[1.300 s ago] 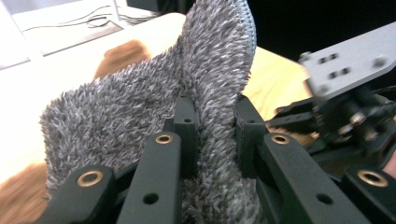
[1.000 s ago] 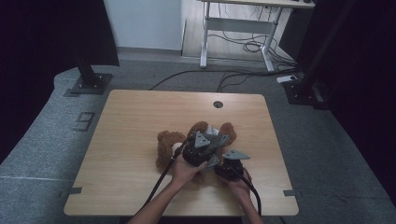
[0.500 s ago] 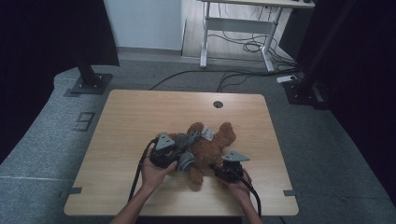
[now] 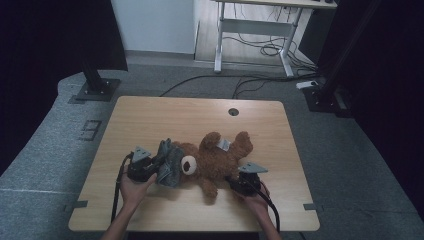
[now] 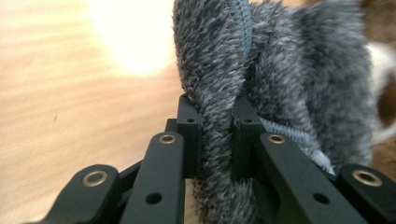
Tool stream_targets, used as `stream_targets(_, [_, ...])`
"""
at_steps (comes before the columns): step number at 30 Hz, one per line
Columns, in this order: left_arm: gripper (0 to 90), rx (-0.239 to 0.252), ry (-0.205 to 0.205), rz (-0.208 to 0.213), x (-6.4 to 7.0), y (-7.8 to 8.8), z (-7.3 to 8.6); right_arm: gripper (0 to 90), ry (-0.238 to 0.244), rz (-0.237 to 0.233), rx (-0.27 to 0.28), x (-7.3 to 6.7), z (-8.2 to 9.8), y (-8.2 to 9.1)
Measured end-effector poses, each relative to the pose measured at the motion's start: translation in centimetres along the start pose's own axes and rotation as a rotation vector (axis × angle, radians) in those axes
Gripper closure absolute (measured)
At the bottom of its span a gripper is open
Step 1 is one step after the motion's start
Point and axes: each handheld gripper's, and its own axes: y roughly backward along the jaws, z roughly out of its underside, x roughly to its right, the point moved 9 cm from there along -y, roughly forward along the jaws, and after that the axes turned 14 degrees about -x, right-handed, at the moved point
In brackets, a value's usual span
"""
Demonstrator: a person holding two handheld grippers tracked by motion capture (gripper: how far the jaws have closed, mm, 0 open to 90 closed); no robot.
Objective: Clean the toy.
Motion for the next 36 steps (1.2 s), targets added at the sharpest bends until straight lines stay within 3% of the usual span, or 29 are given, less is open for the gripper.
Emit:
stream_targets(2, [77.4,0.020,-0.003,0.006,0.3,0.6,-0.4,62.9,0.001,-0.002,-0.001,0.0,0.0,0.0])
stream_targets(4, [77.4,0.056,-0.027,0.021,1.6,1.6,-1.4,62.9,-0.003,-0.005,-0.001,0.1,0.0,0.0])
stream_targets(8, [77.6,0.131,-0.107,0.083,5.8,3.6,-4.4,63.1,-0.007,-0.008,0.000,0.1,0.0,-0.1])
stream_targets(11, [77.6,0.145,-0.182,0.126,10.0,3.7,-6.5,63.0,-0.007,-0.008,0.000,0.1,0.0,-0.1])
stream_targets(14, [77.6,0.118,-0.254,0.159,14.5,1.9,-7.9,63.1,-0.005,-0.010,-0.001,0.1,0.1,-0.1])
stream_targets(17, [77.5,0.073,-0.315,0.188,19.0,-1.0,-8.8,63.0,-0.004,-0.014,-0.002,0.1,0.1,0.0])
stream_targets(19, [77.5,0.034,-0.340,0.183,20.7,-2.8,-8.9,63.0,-0.004,-0.013,0.000,0.1,0.1,0.0])
stream_targets(21, [77.4,0.000,-0.359,0.153,21.6,-4.6,-8.8,63.0,-0.005,-0.017,-0.002,0.1,0.1,0.0])
stream_targets(23, [77.4,-0.016,-0.371,0.122,21.4,-5.6,-8.4,63.0,-0.008,-0.020,-0.003,0.2,0.2,0.0])
stream_targets(26, [77.5,0.000,-0.337,0.118,19.9,-4.9,-8.3,63.0,-0.005,-0.022,-0.002,0.1,0.2,0.0])
stream_targets(29, [77.6,0.005,-0.300,0.067,16.8,-3.5,-8.3,63.0,-0.004,-0.019,-0.002,0.1,0.3,0.0])
stream_targets(32, [77.6,0.016,-0.243,0.042,13.3,-2.4,-7.9,63.0,-0.007,-0.020,-0.001,0.1,0.3,0.0])
stream_targets(36, [77.6,0.057,-0.152,0.036,9.0,-0.5,-7.2,63.1,-0.002,-0.020,-0.003,-0.1,0.4,0.0])
